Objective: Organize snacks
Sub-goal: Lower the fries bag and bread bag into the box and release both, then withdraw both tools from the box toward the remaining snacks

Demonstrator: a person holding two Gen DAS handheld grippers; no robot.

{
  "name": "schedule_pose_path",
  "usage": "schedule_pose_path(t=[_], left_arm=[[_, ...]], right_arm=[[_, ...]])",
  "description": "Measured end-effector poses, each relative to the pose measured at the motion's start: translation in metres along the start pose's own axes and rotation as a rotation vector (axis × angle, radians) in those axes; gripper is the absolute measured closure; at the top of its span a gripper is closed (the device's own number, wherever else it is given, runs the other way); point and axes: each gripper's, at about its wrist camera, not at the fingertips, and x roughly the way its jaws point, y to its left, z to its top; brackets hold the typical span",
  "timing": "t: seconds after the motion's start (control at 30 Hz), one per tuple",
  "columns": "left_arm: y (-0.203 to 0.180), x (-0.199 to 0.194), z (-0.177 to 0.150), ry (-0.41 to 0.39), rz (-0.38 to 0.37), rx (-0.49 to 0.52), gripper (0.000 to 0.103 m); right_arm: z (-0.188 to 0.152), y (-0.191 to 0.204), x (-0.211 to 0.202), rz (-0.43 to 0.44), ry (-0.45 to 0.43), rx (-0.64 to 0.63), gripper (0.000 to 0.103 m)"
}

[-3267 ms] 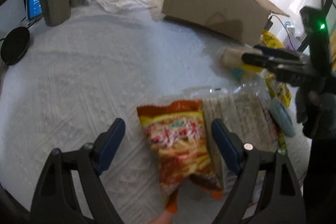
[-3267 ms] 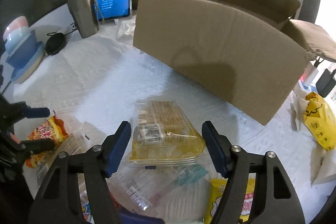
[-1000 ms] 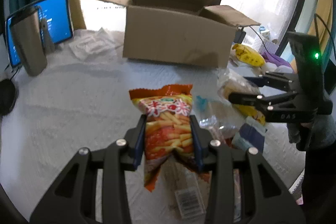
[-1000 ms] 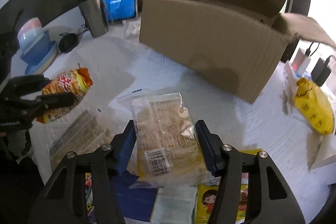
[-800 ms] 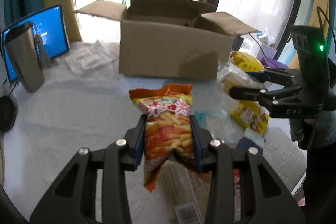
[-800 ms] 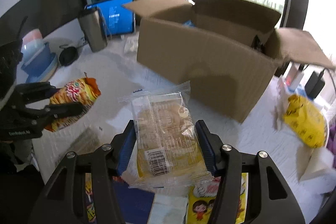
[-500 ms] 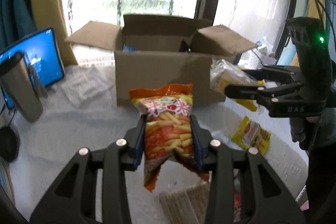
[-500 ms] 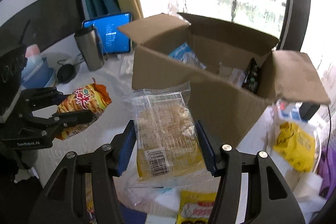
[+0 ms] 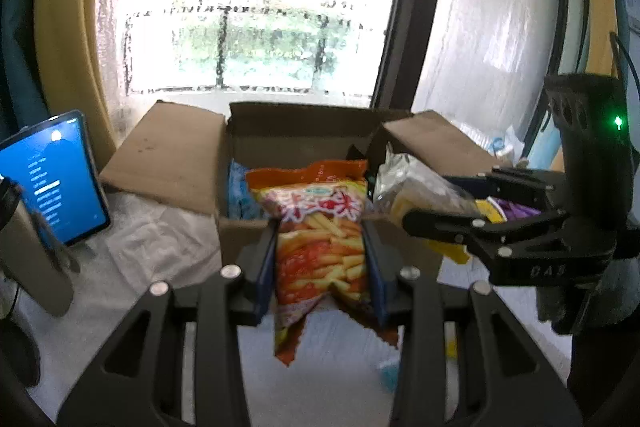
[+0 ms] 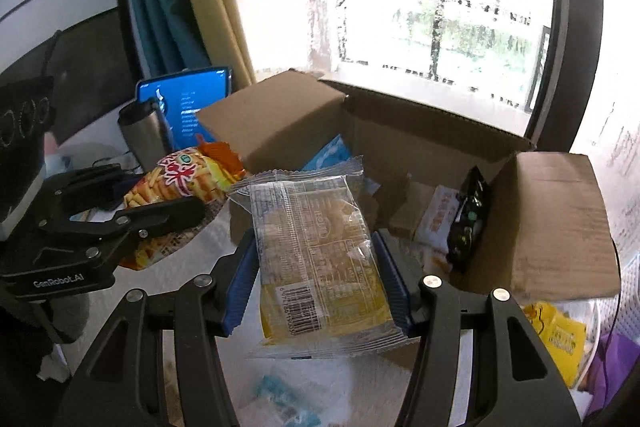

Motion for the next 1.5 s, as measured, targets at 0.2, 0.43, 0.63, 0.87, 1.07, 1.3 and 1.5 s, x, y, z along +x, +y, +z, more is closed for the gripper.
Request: schedule_pose_path(t=[0.2,0.43,0.63,0.87,1.07,1.3,1.5], left_arm=[[0.014,0.032,0.022,0.011,-0.009,-0.011,0.064],[0.031,0.077,0.049,0.085,-0.045,-0.049,0.064],[0.046,0.122,0.070,0.190,-0.022,-0.077,0.063],[0.048,0.161,0.081,0.295,0.013,-0.093,0.062],[0.043,0.155,0.089,0.245,0.035,-0.072,0.048],[0.056,0.144,0.087,0.225,0.025,-0.124,0.030],[0.055,0.115,0.081,0.183,0.033,-0.126,0.029]], right_arm=[[0.021,-0.023,0.019,-0.005,-0.003,0.073,0.043],[0.042,-0.049,0.046,-0.028,0.036,0.115,0.043],[0.056,-0.071,0.071,-0.078,0.080,0.156,0.043],[0.070,-0.093,0.105,-0.115,0.122,0.217,0.043],[0.074,-0.099,0.107,-0.124,0.087,0.252,0.029],[0.071,-0.094,0.098,-0.129,0.072,0.231,0.023],[0.065,-0.085,0.091,-0.124,0.067,0.225,0.023]])
